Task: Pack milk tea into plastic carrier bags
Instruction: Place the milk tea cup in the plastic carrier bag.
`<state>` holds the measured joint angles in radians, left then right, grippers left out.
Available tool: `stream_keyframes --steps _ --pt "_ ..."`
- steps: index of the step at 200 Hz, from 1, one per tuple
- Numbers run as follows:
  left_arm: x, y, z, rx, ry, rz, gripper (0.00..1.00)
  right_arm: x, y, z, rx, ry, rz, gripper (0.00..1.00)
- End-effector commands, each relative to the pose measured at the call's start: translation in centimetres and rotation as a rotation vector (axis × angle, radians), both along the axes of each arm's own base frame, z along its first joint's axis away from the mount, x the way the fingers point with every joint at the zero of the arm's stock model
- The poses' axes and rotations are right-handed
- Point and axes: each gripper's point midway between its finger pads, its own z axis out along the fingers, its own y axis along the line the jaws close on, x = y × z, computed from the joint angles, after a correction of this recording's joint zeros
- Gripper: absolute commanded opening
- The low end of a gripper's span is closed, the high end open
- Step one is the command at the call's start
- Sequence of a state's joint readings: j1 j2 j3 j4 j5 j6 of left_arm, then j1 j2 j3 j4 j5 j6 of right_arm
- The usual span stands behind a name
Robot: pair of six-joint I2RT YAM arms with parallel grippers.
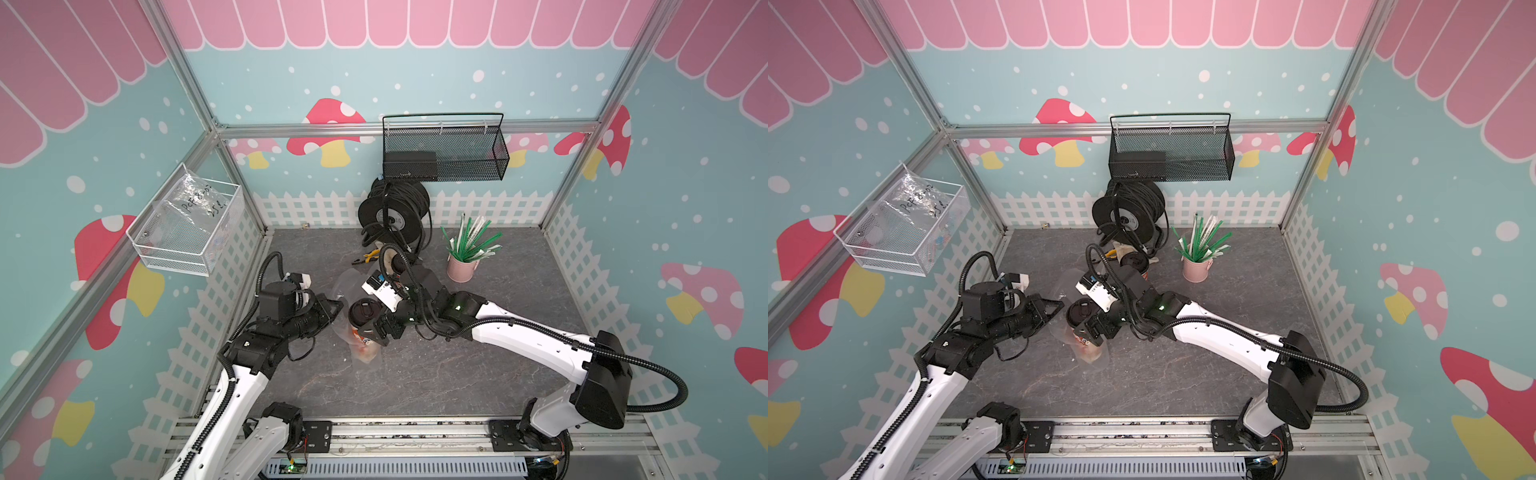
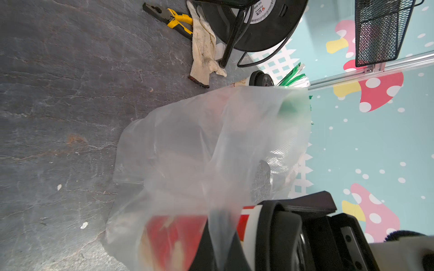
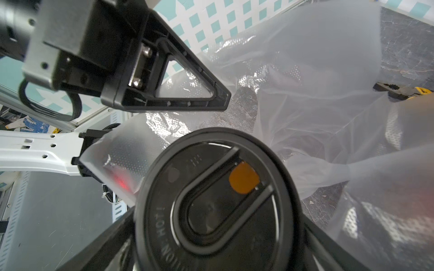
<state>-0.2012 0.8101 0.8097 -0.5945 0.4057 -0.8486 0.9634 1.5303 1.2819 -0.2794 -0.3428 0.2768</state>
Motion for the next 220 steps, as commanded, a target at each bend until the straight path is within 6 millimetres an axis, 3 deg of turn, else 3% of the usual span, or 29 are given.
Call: stream_keyframes --steps 1,49,96,122,148,169,184,203,220 --pt "-0.5 0.1 -0.5 -0.004 0.013 -0.007 0.0 -0.4 0.7 0.5 0.02 -0.016 0.037 0.97" --pt "-0.4 0.4 -0.6 -0.003 0.013 0.009 0.0 -0.3 1.5 2.0 0.052 -0.02 0.048 0.99" --pt "-0.5 0.4 -0.7 -0.002 0.017 0.0 0.0 -0.1 0.5 6.6 0.125 -0.066 -0.004 0.99" --pt "-0.6 0.5 -0.5 0.012 0.015 -0.004 0.0 1.1 -1.7 10.3 0.174 -0.119 -0.142 0.99" --pt "-0.7 0.5 -0.4 0.017 0.014 -0.012 0.0 3.3 -5.6 12.6 0.171 -0.189 -0.352 1.0" --pt "-0.6 0.4 -0.2 0.015 0.013 -0.015 0.0 6.9 -10.4 10.8 0.09 -0.184 -0.574 0.99" --pt "-0.6 0.4 -0.1 0.015 0.01 -0.019 0.0 8.8 -12.3 8.1 0.06 -0.121 -0.617 0.99" --pt "-0.6 0.3 -0.1 0.015 0.012 -0.023 0.0 10.5 -12.9 4.9 0.005 -0.065 -0.628 1.0" --pt "-0.6 0.3 -0.3 0.014 0.017 -0.025 0.0 11.5 -12.1 3.1 -0.03 -0.065 -0.602 1.0"
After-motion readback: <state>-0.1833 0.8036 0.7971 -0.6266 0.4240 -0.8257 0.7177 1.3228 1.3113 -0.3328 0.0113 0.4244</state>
